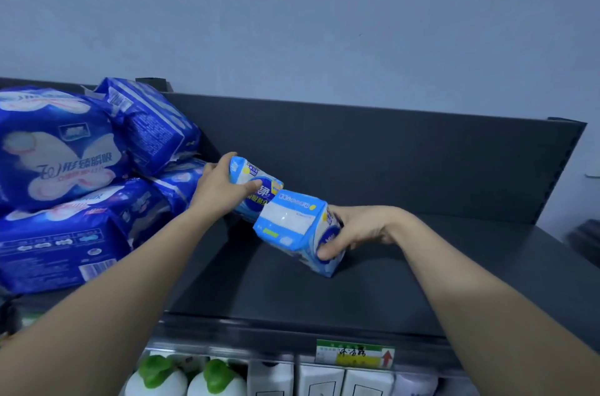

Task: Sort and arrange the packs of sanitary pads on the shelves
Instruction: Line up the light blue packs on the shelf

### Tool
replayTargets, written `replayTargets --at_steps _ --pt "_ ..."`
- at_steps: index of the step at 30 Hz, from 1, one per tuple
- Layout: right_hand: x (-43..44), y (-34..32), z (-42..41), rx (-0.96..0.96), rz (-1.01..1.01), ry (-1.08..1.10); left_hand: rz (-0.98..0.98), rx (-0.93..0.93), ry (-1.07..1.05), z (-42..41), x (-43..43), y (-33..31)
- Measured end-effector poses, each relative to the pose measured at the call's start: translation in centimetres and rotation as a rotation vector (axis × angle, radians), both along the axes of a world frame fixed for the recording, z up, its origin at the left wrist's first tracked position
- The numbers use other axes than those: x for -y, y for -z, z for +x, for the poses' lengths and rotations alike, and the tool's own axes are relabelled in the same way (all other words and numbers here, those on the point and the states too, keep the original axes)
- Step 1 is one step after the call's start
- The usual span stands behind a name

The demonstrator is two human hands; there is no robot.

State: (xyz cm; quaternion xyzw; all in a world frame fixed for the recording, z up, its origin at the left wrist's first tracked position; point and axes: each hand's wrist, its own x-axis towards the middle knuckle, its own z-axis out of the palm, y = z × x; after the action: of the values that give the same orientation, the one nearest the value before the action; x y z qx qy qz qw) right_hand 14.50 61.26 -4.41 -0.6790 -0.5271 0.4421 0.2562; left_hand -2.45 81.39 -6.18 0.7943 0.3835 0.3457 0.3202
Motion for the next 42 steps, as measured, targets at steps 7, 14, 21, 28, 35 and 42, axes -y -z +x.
replayTargets --at_steps 7,14,21,28,35,42 --pt "-0.8 0.3 0.5 0.043 0.092 0.401 -0.005 0.11 -0.065 -0.9 0.3 -0.4" --pt "-2.4 0.9 0.4 -0.018 0.317 0.765 -0.062 0.092 -0.05 -1.1 0.1 -0.1" --pt "-2.7 3.7 0.1 -0.076 0.332 0.545 -0.134 0.018 -0.016 -1.0 -0.2 0.3" --pt "-2.2 4.0 1.1 -0.041 0.554 0.81 -0.305 0.135 0.095 0.3 -0.6 -0.9" --pt "3.2 3.0 2.7 0.092 0.759 1.151 -0.365 0.311 0.244 5.5 2.9 -1.1" --pt "12.7 2.5 3.2 0.204 0.83 1.319 -0.467 0.336 0.545 10.1 10.1 -1.5"
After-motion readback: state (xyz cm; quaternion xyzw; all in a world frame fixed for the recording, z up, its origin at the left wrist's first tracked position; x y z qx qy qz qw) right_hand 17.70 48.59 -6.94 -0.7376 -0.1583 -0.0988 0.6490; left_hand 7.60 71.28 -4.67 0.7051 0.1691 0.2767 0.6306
